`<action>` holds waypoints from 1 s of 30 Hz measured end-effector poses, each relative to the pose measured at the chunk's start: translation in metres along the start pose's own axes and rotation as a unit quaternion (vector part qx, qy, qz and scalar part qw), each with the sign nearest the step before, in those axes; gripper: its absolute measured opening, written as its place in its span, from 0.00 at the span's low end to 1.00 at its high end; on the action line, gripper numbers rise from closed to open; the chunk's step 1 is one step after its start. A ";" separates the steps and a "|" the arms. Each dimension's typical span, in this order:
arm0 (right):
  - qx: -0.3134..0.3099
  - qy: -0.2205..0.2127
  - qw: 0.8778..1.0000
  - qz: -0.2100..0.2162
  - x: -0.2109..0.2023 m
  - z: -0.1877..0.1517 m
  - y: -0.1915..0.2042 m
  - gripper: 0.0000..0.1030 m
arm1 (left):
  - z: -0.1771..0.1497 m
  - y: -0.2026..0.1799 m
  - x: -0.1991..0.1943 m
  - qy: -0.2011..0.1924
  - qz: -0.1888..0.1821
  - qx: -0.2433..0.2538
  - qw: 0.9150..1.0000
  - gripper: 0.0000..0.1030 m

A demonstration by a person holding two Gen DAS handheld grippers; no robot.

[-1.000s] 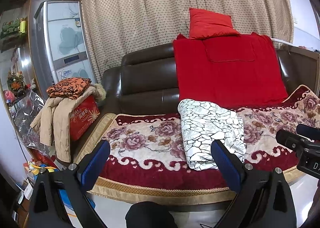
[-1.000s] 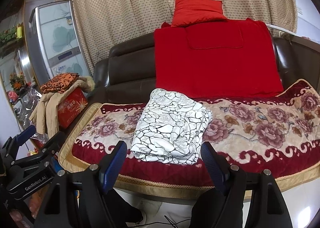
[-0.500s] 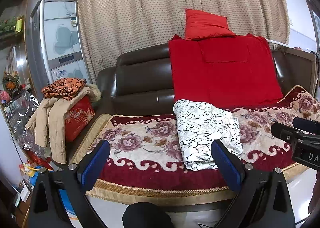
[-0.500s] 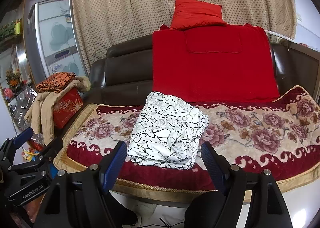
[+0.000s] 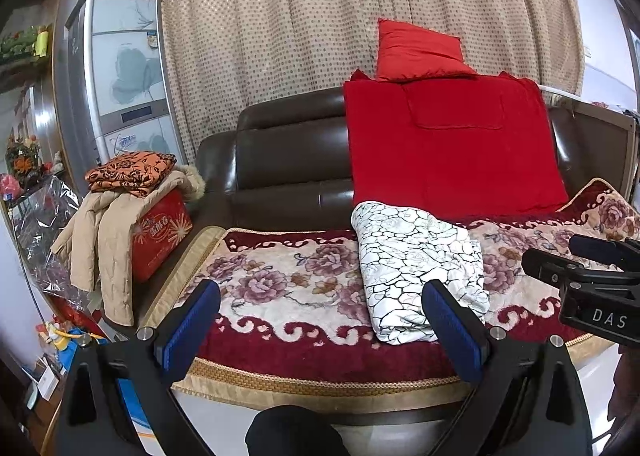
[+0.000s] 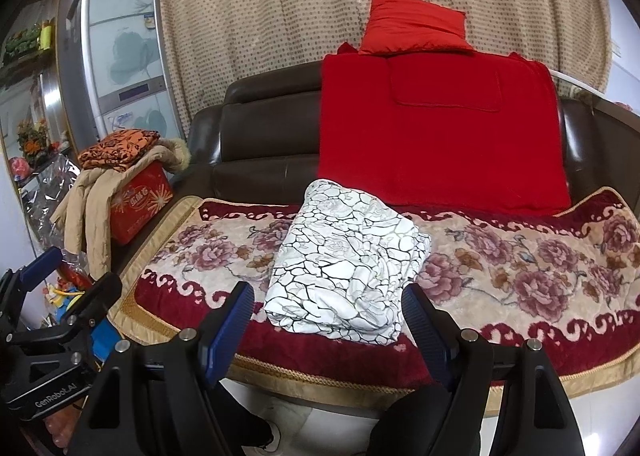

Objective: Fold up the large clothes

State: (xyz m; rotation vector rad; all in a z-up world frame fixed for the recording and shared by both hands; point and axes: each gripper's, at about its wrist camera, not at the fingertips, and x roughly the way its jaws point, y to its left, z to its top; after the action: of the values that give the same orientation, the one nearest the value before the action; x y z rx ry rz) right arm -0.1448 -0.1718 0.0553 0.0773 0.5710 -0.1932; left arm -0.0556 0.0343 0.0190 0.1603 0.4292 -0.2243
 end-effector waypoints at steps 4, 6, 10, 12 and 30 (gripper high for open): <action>-0.004 0.005 1.000 0.004 0.009 0.004 0.001 0.77 | 0.005 0.003 0.009 0.009 -0.001 -0.007 1.000 0.98; -0.006 0.009 1.000 0.006 0.015 0.007 0.000 0.77 | 0.007 0.004 0.015 0.012 0.001 -0.011 1.000 0.98; -0.005 0.015 1.000 0.013 0.028 0.014 -0.003 0.77 | 0.013 0.004 0.028 0.023 0.005 -0.014 1.000 0.98; -0.003 0.017 1.000 0.016 0.033 0.017 -0.005 0.77 | 0.016 0.004 0.034 0.028 0.007 -0.014 0.999 0.98; -0.004 0.029 0.999 0.025 0.072 0.033 0.002 0.77 | 0.021 0.011 0.073 0.049 0.012 -0.022 0.998 0.98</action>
State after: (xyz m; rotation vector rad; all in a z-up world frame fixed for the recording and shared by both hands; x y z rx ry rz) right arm -0.0675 -0.1859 0.0434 0.0900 0.6260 -0.1400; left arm 0.0198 0.0275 0.0078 0.1330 0.5292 -0.1833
